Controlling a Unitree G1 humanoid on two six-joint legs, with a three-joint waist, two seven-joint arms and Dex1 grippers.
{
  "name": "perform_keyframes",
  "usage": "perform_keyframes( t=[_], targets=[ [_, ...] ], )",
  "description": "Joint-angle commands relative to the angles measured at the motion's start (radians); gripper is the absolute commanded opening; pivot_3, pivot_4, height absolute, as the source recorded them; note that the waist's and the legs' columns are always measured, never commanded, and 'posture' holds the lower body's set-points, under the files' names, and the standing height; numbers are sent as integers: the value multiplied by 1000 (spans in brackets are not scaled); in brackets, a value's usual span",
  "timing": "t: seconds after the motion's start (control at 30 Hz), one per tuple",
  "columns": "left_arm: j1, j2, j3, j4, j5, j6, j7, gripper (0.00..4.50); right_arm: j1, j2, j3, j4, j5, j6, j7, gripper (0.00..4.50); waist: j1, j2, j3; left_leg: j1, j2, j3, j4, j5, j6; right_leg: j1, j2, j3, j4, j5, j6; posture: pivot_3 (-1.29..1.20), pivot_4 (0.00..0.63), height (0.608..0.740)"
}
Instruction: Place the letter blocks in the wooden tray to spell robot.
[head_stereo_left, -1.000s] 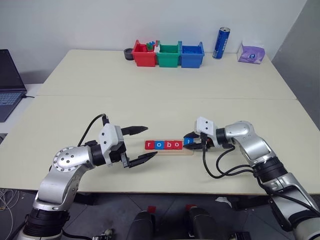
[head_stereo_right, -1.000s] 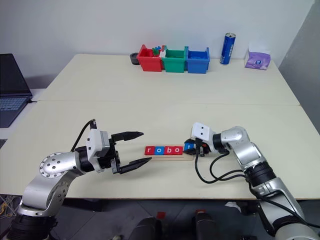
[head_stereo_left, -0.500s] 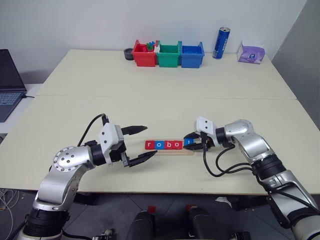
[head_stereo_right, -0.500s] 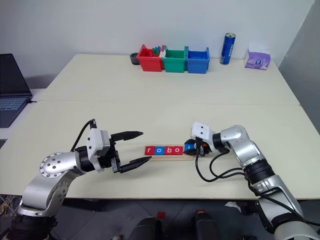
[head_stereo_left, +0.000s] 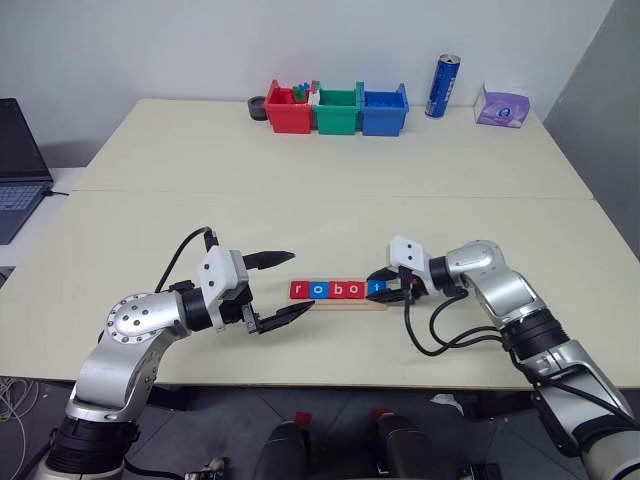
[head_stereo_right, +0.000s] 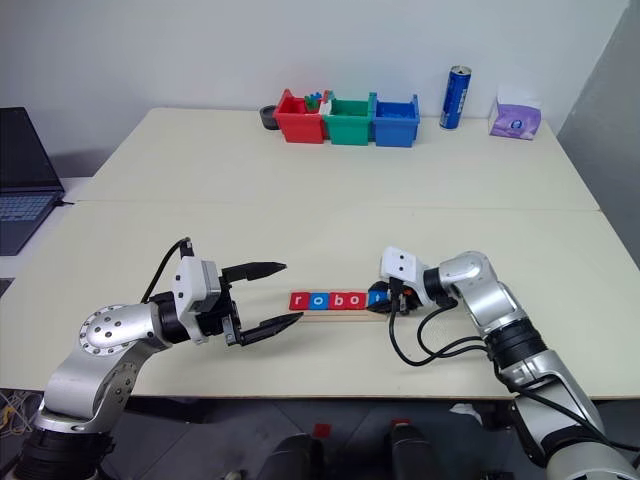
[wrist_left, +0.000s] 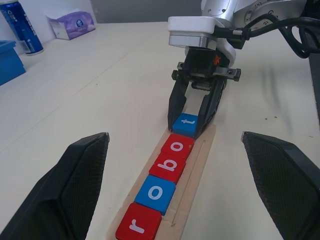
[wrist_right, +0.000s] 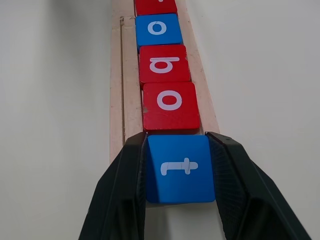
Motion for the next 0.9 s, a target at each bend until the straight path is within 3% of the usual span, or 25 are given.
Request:
perform_keyframes(
  t=[0.03,0.27,0.43,0.73,0.83,0.9],
  targets=[
    [-6,5,14,-38,-2,-12,8,4500,-29,6,-3,-5,2,1,4,2162,0,0,0,0,0,0,0,0,0,0,0,0,0,0,0,0,150,740],
    [-5,7,12,-33,1,-15,1,4500,-52,14,-38,-44,50,110,16,4473,0,0,0,0,0,0,0,0,0,0,0,0,0,0,0,0,150,740],
    [0,6,13,-38,-1,-15,1,4500,-76,-7,-78,-105,98,214,7,4473,0,0,0,0,0,0,0,0,0,0,0,0,0,0,0,0,150,740],
    [-14,2,6,-26,0,-21,-7,4500,-40,-80,-83,-177,131,217,51,4473,0,0,0,0,0,0,0,0,0,0,0,0,0,0,0,0,150,740],
    [-7,2,3,-34,-2,-20,-8,4500,-11,-90,-85,-224,152,239,57,3882,-2,0,0,0,0,0,-1,0,0,0,1,0,0,0,0,0,150,740],
    [-3,3,3,-38,-3,-19,-8,4500,15,-99,-82,-254,160,242,61,3200,-1,0,0,0,0,0,-1,0,0,-1,1,0,0,0,0,0,150,740]
  ],
)
